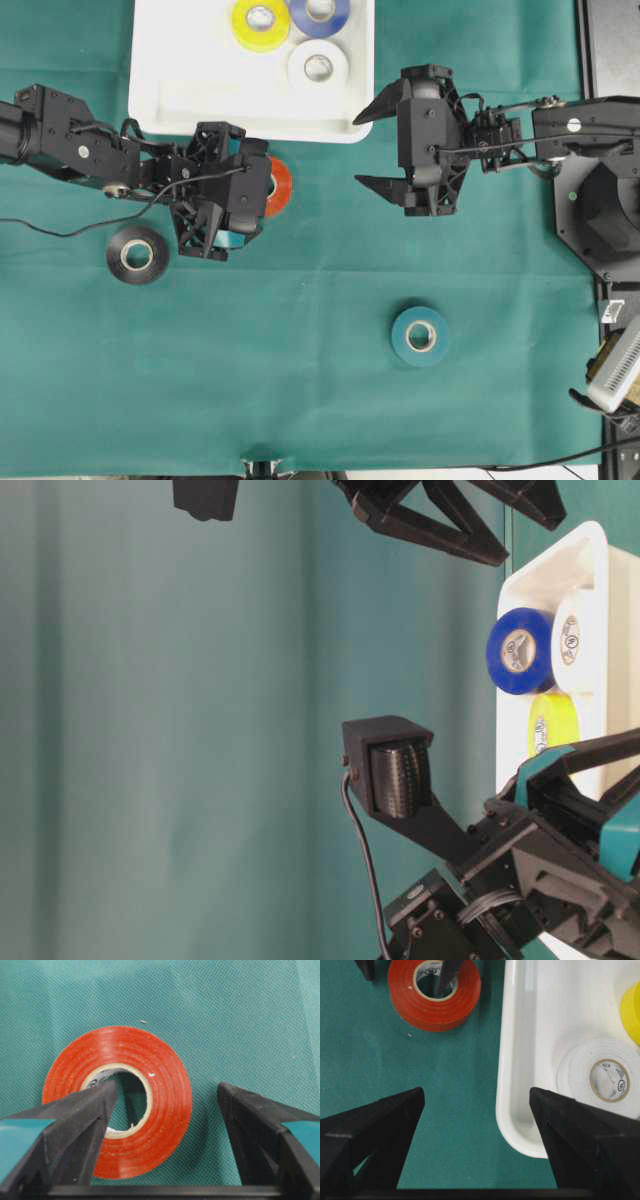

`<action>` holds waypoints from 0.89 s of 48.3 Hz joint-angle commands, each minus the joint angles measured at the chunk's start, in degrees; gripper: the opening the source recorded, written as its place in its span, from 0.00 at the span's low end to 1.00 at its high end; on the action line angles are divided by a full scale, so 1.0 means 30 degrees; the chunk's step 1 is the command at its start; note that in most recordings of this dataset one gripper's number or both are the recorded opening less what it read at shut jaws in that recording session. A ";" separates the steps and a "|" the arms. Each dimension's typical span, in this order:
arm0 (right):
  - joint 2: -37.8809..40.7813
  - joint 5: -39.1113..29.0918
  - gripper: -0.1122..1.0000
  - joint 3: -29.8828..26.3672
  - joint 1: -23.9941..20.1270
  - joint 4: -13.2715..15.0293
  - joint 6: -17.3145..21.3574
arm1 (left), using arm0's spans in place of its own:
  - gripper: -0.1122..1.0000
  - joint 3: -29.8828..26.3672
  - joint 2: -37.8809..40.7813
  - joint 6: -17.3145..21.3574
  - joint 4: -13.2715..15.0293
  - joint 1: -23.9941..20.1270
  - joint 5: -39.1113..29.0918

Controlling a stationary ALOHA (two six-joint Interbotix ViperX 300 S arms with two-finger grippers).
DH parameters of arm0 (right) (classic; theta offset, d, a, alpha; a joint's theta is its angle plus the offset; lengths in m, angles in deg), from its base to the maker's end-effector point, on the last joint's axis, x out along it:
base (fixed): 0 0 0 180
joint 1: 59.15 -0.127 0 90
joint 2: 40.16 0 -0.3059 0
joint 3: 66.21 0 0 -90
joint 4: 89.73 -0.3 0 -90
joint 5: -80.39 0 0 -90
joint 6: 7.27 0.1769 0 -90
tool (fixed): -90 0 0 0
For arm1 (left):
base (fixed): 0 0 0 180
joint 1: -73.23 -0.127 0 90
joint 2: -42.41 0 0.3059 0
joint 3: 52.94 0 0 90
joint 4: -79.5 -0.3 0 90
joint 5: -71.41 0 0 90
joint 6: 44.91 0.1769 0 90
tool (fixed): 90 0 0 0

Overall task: Put the tape alternately from left to right into the white case.
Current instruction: 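Move the left gripper over the red tape roll and grasp it, then carry the red roll into the tray's lower-left corner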

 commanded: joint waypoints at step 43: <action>-0.0293 0.0146 0.77 -0.0146 -0.0029 -0.0029 0.0029 | 0.35 -0.0117 -0.1787 0.0000 0.0000 0.0791 -0.0703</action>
